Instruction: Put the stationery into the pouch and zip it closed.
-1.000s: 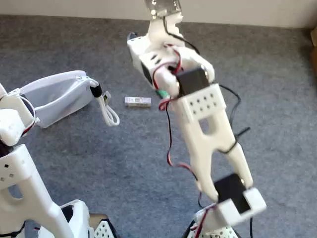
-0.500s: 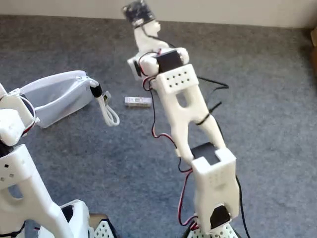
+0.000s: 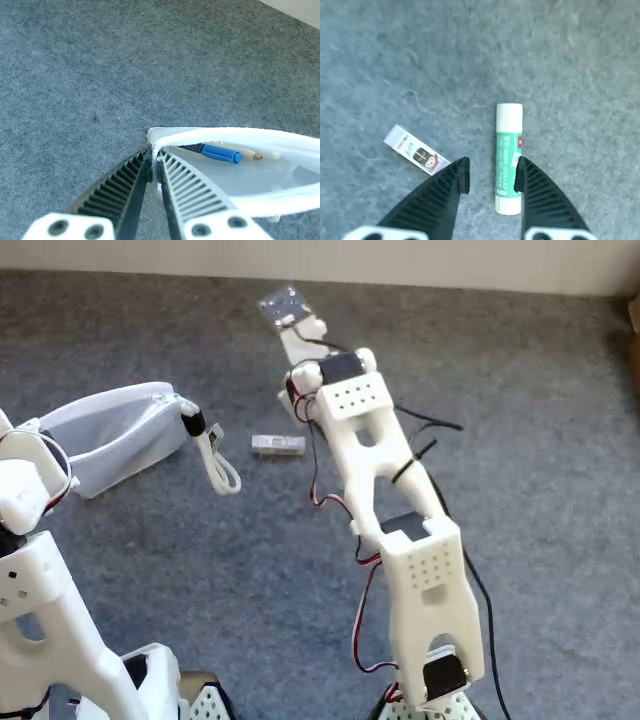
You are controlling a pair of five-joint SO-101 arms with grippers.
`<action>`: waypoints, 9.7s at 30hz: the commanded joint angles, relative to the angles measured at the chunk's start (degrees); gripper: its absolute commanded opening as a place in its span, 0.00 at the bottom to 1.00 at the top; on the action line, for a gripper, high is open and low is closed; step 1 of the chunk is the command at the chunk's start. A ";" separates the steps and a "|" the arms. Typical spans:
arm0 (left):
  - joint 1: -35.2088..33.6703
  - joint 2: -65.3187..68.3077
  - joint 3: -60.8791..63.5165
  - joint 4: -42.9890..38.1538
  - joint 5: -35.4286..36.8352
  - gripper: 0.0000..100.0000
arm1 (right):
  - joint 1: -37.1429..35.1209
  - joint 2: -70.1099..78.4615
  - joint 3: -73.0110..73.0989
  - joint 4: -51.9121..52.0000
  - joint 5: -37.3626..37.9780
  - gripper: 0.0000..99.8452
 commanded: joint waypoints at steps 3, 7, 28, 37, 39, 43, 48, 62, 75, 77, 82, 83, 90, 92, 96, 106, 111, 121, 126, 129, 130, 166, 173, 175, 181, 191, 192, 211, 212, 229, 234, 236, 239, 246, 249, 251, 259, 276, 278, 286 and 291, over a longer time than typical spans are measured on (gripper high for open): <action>-0.66 0.92 2.15 0.09 0.44 0.01 | 1.19 1.71 -3.74 0.31 2.55 0.14; -0.66 0.92 2.15 0.09 0.44 0.01 | 1.19 4.62 -3.74 -0.31 4.84 0.14; -0.66 1.01 2.24 0.09 0.44 0.01 | 3.03 6.29 -8.57 -7.78 5.63 0.14; -0.66 1.01 2.24 0.18 0.44 0.01 | 4.00 13.85 -9.10 -7.87 5.71 0.14; -0.66 1.01 2.24 0.18 0.44 0.01 | 3.82 14.64 -9.71 -7.87 5.71 0.14; -0.66 1.01 2.24 0.18 0.44 0.01 | 3.47 15.08 -13.49 -7.69 5.71 0.14; -0.66 1.01 2.24 0.09 0.44 0.01 | 3.12 15.08 -13.93 -7.43 5.71 0.14; -0.66 1.01 2.24 0.18 0.44 0.01 | 2.95 14.64 -14.37 -4.26 5.71 0.00; -0.66 1.10 2.24 0.09 0.44 0.01 | -2.59 13.58 -36.53 23.43 5.36 0.00; -0.66 1.10 2.24 0.09 0.44 0.01 | -3.56 13.58 -40.57 26.33 5.36 0.00; -0.66 0.75 3.74 -1.14 0.35 0.01 | -5.85 13.49 -49.54 30.11 5.36 0.00; -0.66 0.75 3.82 -1.23 0.35 0.01 | -6.11 13.49 -50.95 30.11 5.36 0.00; -0.66 0.75 3.82 -1.23 0.35 0.01 | -6.81 13.05 -56.22 30.29 5.36 0.00; -0.66 0.75 3.82 -1.23 0.35 0.01 | -6.90 12.35 -56.48 30.37 5.36 0.00; -0.66 0.75 3.82 -1.23 0.35 0.01 | -6.90 9.36 -56.13 30.46 5.27 0.00; -0.66 0.75 3.82 -1.23 0.35 0.01 | -6.81 1.45 -56.04 30.46 -1.67 0.00; -0.66 0.75 3.82 -1.23 0.35 0.01 | -6.81 -0.22 -56.04 30.46 -1.76 0.00; -0.57 0.75 3.82 -1.23 0.35 0.01 | -6.81 -5.05 -55.87 30.55 -1.76 0.00; -0.57 0.75 3.82 -1.23 0.35 0.01 | -6.81 -9.10 -49.27 30.55 -1.76 0.00; -0.57 0.75 3.82 -1.23 0.35 0.01 | -6.81 -15.16 -39.43 30.46 -1.85 0.00; -0.57 0.75 3.82 -1.23 0.35 0.01 | -6.99 -17.45 -36.00 30.46 -1.85 0.00; -0.57 0.75 3.91 -1.23 0.35 0.01 | -27.30 -45.05 -3.03 29.93 -1.93 0.00; -0.57 0.75 3.91 -1.23 0.35 0.01 | -29.93 -44.97 -0.66 30.29 -2.02 0.00; -0.57 0.75 3.91 -1.23 0.35 0.01 | -29.93 -45.14 2.68 30.29 -1.93 0.00; -0.57 0.75 3.91 -1.23 0.35 0.01 | -30.02 -45.14 5.76 30.02 -1.85 0.00; -0.57 0.75 3.91 -1.23 0.35 0.01 | -33.01 -48.31 6.11 29.93 -1.76 0.00; -0.57 0.75 3.91 -1.23 0.35 0.01 | -33.71 -49.45 6.20 29.93 -1.76 0.00; -0.66 0.75 3.91 -1.23 0.35 0.01 | -33.01 -54.64 18.68 8.57 -6.86 0.00; -0.66 0.75 3.91 -1.23 0.35 0.01 | -33.01 -54.64 18.68 7.69 -7.74 0.00; -0.66 0.75 3.91 -1.23 0.35 0.01 | -29.32 -54.55 19.21 -8.84 -21.27 0.00; -0.66 0.75 3.91 -1.23 0.35 0.01 | -27.38 -54.11 19.21 -12.97 -25.23 0.00; -0.66 0.75 3.91 -1.23 0.35 0.01 | -27.38 -54.02 19.30 -14.29 -26.46 0.00; -0.66 0.75 3.91 -1.23 0.35 0.01 | -27.38 -54.02 19.30 -16.04 -28.92 0.00; -0.66 0.75 3.91 -1.23 0.35 0.01 | -27.38 -54.64 29.05 -25.54 -27.78 0.00; -0.66 0.75 3.91 -1.23 0.35 0.01 | -27.38 -54.73 34.33 -32.22 -24.26 0.00; -0.66 0.75 3.91 -1.23 0.35 0.01 | -27.38 -54.73 36.79 -35.38 -24.53 0.00; -0.66 0.75 3.91 -1.23 0.35 0.01 | -27.38 -59.82 44.35 -47.52 -24.44 0.00; -0.66 0.75 4.00 -1.23 0.35 0.01 | -27.74 -64.13 67.30 -87.78 -24.26 0.00; -0.66 0.75 4.00 -1.23 0.35 0.01 | -27.74 -63.96 68.53 -91.03 -24.26 0.00; -0.66 0.75 4.00 -1.23 0.35 0.01 | -27.74 -57.10 70.64 -101.41 -24.09 0.00; -0.66 0.75 4.00 -1.23 0.35 0.01 | -28.70 -53.05 70.73 -104.48 -24.09 0.00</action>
